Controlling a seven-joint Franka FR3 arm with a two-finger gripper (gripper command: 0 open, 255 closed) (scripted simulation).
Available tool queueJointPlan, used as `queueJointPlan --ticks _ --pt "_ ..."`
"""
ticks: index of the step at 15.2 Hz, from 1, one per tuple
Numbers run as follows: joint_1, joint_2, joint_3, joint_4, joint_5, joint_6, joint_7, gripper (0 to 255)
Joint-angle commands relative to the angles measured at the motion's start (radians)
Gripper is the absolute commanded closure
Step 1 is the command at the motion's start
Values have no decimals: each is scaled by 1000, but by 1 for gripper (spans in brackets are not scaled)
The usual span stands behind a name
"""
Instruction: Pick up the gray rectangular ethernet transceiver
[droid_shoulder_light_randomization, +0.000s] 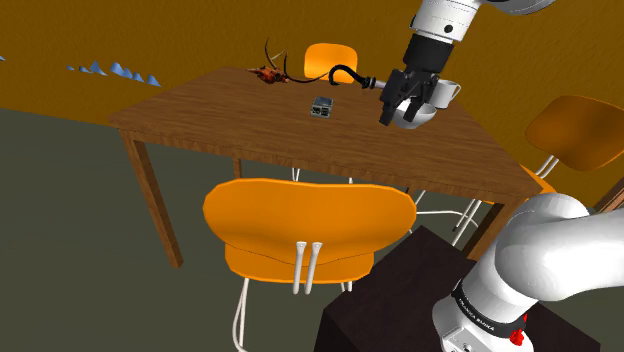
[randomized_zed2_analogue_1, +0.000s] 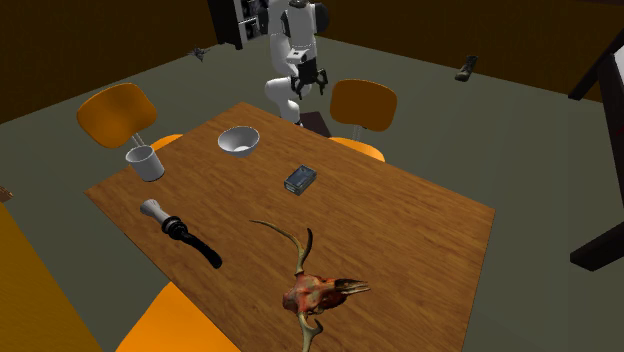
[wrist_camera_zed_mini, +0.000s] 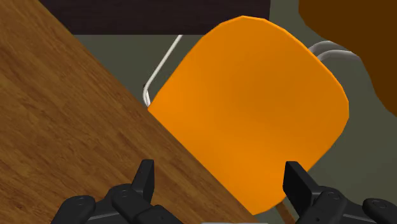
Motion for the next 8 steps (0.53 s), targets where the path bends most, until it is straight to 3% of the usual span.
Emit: queueJointPlan --ticks 1,8 --pt "0 0 0 0 0 0 0 0" --pt "-40 287 10 149 -24 114 48 0"
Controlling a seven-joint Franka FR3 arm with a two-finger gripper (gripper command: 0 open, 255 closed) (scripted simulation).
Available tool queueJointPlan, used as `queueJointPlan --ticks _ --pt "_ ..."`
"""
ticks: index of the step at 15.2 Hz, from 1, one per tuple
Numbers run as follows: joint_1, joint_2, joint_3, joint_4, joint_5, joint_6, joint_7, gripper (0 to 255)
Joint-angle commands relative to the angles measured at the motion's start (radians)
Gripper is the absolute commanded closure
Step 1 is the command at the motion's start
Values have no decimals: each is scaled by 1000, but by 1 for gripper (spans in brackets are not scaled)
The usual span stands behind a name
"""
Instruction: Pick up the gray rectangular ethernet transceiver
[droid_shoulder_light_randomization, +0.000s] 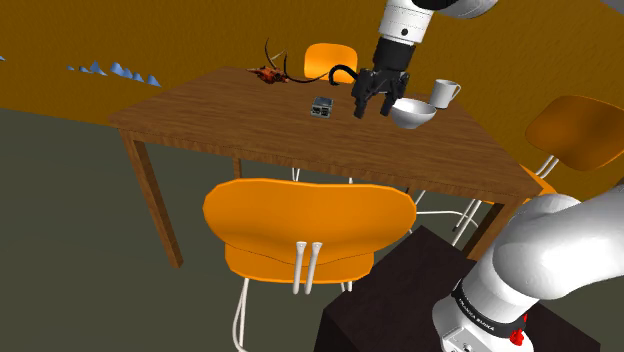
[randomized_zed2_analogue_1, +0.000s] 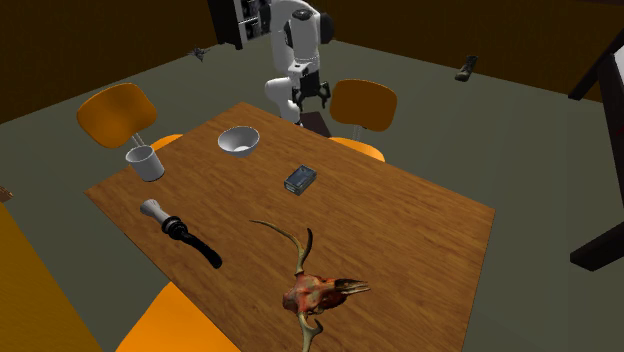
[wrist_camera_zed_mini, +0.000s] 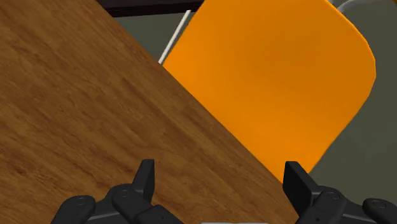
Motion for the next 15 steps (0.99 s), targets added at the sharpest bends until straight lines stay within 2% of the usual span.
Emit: queueJointPlan --ticks 1,8,15 --pt "-10 87 4 56 -8 25 18 0" --pt "-43 370 2 270 -41 69 76 0" --pt "-67 654 -13 548 -74 51 132 0"
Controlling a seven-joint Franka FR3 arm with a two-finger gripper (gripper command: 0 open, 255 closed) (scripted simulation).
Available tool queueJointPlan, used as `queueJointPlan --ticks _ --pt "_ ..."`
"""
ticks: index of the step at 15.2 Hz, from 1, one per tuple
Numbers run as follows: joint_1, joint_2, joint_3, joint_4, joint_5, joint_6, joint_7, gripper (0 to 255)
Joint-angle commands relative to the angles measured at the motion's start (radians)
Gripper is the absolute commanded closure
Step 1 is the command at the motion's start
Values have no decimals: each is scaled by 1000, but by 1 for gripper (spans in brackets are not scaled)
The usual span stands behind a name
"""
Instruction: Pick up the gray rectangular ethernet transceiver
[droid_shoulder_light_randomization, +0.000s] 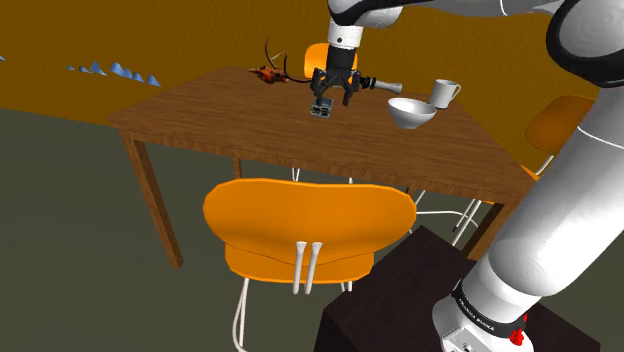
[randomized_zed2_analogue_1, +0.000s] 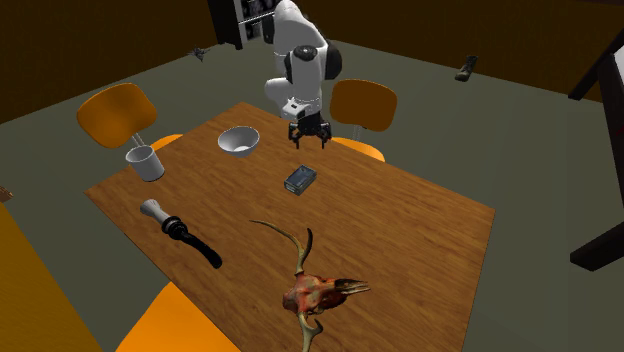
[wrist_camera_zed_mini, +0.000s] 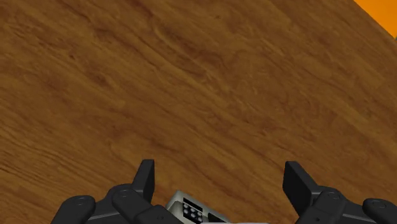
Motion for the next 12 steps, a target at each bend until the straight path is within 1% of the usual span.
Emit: queueJointPlan --ticks 1,5,6,12 --pt "-4 85 -5 90 -9 -12 18 0" --pt "-15 261 -20 299 -21 -60 45 0" --pt "-16 277 -21 320 -22 -66 47 0" --pt "-16 277 -22 238 -22 15 46 0"
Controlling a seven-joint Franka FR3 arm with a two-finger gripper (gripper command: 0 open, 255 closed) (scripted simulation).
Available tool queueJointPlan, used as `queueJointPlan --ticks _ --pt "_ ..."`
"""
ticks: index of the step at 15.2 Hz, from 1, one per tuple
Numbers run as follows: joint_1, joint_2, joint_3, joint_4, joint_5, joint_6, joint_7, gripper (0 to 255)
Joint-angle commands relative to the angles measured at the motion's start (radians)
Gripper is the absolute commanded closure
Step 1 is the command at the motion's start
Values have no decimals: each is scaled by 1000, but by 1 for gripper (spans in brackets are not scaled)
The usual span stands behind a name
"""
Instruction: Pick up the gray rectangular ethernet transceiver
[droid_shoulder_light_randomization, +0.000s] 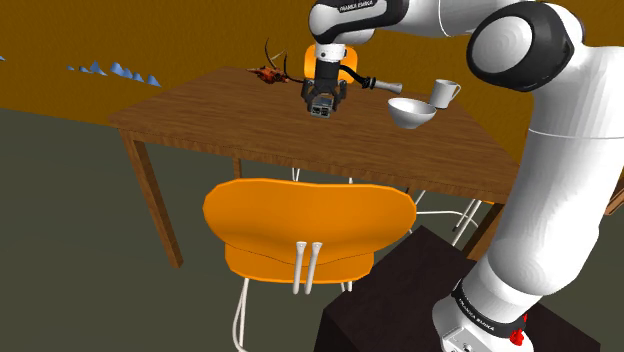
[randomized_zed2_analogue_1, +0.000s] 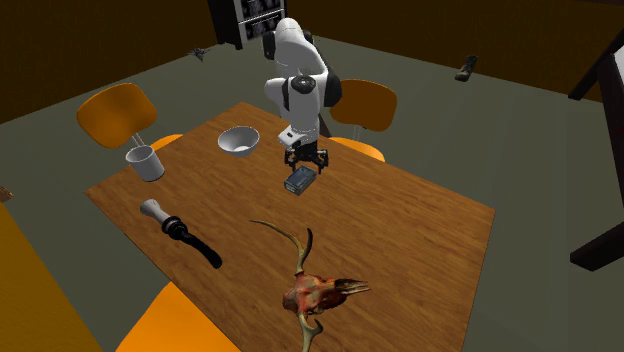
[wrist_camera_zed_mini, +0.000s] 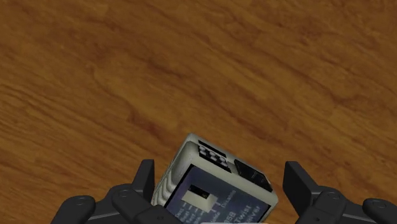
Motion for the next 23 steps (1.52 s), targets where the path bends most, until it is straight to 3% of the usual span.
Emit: queueJointPlan --ticks 1,3,4,13,23 --pt "-1 1 -1 -32 0 34 -2 0" --pt "-1 1 -1 -32 0 34 -2 0" --pt "0 3 0 -31 0 34 -1 255" --pt "-1 1 -1 -32 0 34 -2 255" --pt "-1 4 -1 106 0 -102 0 255"
